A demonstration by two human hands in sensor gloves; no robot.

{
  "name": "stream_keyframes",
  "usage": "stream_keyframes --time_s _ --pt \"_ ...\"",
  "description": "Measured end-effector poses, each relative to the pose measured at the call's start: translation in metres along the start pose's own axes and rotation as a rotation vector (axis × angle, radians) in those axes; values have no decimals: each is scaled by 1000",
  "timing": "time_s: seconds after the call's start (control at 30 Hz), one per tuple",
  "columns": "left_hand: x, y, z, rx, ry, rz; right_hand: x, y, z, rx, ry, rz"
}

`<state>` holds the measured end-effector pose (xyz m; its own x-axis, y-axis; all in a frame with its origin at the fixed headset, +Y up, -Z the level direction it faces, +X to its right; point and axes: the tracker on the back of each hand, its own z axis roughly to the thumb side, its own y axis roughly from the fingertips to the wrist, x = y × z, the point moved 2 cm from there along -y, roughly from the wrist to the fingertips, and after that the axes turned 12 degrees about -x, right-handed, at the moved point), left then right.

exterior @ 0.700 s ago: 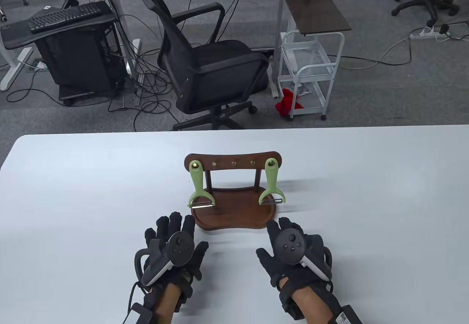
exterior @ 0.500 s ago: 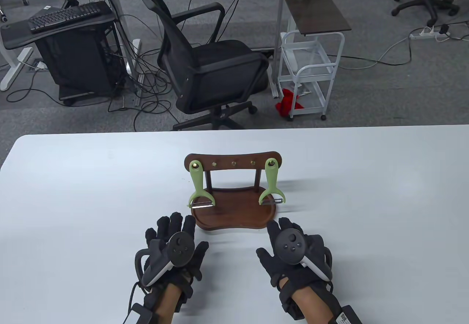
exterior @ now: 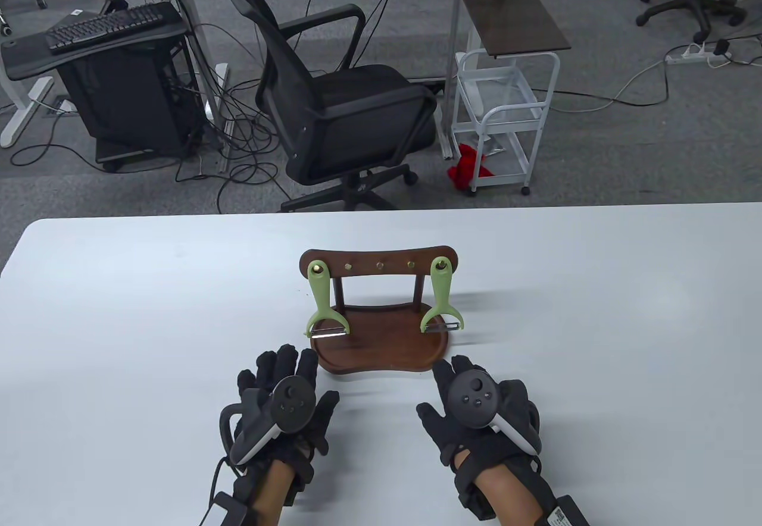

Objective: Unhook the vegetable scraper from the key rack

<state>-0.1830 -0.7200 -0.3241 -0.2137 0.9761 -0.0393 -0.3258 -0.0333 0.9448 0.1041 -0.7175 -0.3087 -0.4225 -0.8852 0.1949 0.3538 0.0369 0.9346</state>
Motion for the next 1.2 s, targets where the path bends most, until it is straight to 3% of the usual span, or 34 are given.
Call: stream_keyframes --time_s 0.23,0.57,0.8,1.2 --pt "6 1 2 -30 23 77 0 0 -1 5 -6 7" --pt "3 1 -1 -13 10 84 -2 1 -3 2 -25 4" --pt "20 6 0 3 57 252 2 0 -2 3 -52 12" --pt "38 -19 0 91 62 281 0 0 -1 -21 -75 30"
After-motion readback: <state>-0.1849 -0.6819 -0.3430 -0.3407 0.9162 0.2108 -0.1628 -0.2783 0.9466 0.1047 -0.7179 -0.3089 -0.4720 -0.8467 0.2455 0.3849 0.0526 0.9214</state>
